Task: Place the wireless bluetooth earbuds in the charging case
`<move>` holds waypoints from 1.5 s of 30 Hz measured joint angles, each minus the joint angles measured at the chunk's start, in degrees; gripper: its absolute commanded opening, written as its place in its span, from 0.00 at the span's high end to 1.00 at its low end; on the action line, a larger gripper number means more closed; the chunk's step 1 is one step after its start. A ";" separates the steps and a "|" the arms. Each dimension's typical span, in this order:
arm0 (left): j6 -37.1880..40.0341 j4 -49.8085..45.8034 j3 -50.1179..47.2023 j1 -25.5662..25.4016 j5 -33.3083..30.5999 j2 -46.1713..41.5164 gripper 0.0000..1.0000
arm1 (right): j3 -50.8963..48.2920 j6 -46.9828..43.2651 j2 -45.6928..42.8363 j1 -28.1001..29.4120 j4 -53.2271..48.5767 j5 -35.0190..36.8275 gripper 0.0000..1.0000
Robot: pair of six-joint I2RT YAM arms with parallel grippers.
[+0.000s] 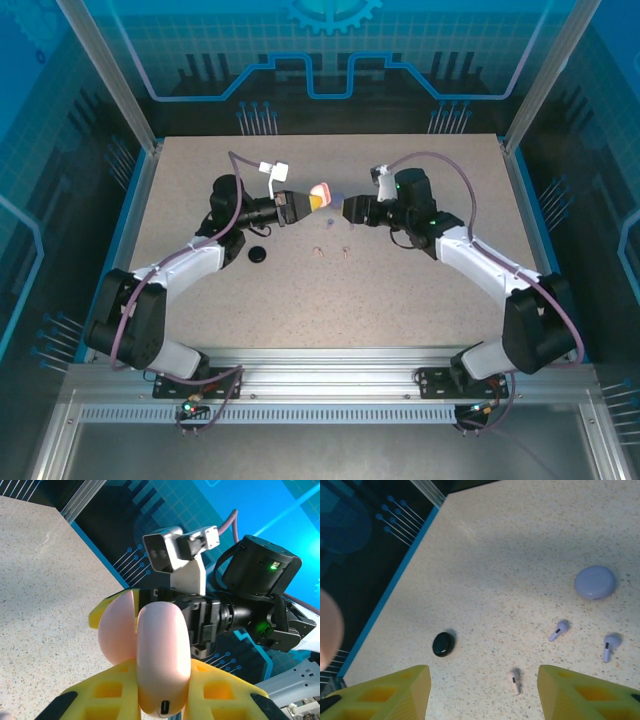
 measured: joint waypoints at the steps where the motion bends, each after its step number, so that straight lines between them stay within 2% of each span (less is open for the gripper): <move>1: 0.00 0.02 0.00 0.00 0.00 0.00 1.00 | -0.15 0.24 -0.66 -0.13 0.74 -1.29 0.41; 6: -0.02 0.87 -0.02 0.00 -0.02 0.00 1.00 | -0.15 1.53 -1.51 -0.24 4.94 -6.40 0.42; 13: -0.09 2.10 0.00 0.00 -0.02 0.00 1.00 | -0.13 2.95 -1.51 -0.07 7.58 -9.25 0.46; 31: -0.24 3.39 0.00 0.00 0.00 0.02 1.00 | 1.70 3.37 0.57 2.12 8.66 -9.66 0.53; 41: -0.92 3.93 -0.02 -0.07 0.00 0.11 1.00 | 4.20 4.07 2.91 2.27 8.85 -9.49 0.61; 45: -1.66 4.87 -0.02 -0.11 -0.02 0.24 1.00 | 4.92 4.35 3.26 2.32 8.83 -9.53 0.67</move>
